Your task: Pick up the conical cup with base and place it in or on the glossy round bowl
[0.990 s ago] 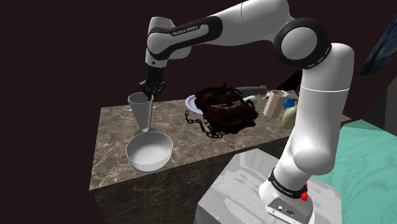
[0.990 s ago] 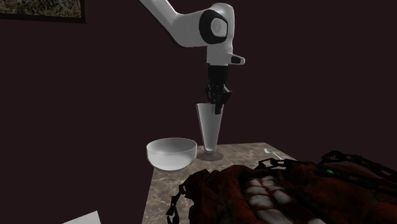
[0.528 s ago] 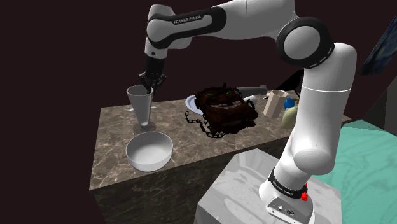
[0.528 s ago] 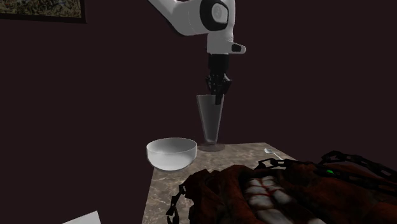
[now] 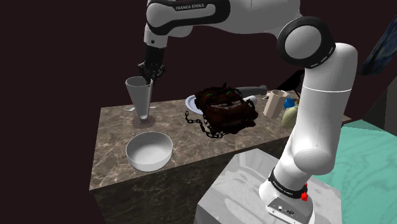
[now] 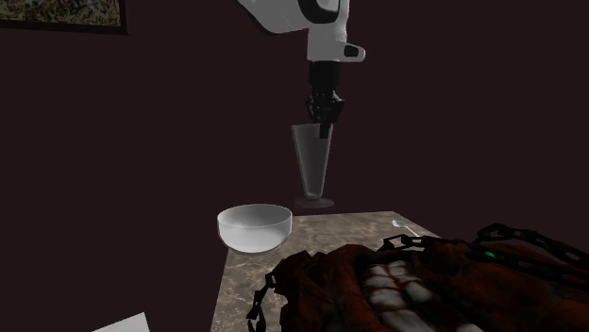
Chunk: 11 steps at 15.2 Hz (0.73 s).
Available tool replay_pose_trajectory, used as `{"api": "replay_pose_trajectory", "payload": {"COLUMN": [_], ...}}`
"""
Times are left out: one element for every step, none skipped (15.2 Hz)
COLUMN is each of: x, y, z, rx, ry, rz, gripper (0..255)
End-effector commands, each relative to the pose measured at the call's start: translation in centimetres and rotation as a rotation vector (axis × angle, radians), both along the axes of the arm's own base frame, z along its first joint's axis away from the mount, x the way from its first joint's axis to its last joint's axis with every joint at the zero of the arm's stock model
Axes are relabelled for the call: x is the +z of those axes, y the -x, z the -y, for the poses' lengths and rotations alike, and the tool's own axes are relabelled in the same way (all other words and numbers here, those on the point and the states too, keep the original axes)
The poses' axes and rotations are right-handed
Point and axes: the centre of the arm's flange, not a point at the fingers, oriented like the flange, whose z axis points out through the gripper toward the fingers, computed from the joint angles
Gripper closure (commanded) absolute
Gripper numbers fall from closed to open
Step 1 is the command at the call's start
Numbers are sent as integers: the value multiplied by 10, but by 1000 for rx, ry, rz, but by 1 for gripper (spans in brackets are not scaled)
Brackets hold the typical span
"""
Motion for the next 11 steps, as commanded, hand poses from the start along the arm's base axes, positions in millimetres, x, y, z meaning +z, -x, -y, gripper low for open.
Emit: {"api": "replay_pose_trajectory", "payload": {"x": [13, 18, 23, 29, 34, 39, 44, 47, 53, 60, 67], "y": [0, 0, 0, 0, 0, 0, 0, 0, 10, 20, 30], "z": [0, 0, 0, 0, 0, 0, 0, 0, -5, -10, -15], "rx": [0, 0, 0, 0, 0, 0, 0, 0, 0, 0, 0], "ry": [0, 0, 0, 0, 0, 0, 0, 0, 0, 0, 0], "rz": [1, 1, 1, 1, 1, 1, 1, 1, 1, 1, 1], "gripper": [255, 255, 255, 255, 255, 255, 255, 255, 255, 255, 255]}}
